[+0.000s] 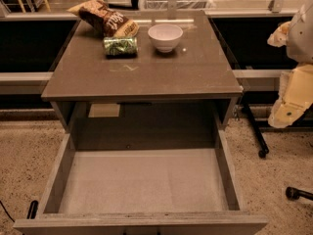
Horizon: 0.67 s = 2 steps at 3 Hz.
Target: Place green can into top drawer
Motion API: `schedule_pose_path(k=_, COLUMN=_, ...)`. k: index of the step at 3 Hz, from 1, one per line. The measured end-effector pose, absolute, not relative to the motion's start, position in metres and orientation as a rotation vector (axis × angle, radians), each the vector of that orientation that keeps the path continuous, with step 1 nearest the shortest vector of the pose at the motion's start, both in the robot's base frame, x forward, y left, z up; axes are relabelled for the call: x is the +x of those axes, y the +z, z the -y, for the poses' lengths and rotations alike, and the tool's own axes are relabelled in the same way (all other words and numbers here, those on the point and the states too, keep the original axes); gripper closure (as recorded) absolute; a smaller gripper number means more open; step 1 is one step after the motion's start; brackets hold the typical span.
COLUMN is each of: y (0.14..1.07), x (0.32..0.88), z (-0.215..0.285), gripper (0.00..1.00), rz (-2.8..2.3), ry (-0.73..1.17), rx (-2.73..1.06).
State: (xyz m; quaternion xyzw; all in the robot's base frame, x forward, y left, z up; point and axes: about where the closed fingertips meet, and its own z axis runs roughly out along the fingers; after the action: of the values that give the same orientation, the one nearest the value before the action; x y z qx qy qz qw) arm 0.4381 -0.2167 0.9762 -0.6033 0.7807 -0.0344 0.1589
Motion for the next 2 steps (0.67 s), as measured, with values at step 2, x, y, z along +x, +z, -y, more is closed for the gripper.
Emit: schedule_pose_path(k=2, y=0.968, x=0.458, z=0.176, gripper=0.0, rz=-2.156, ry=-0.046, rx=-1.808)
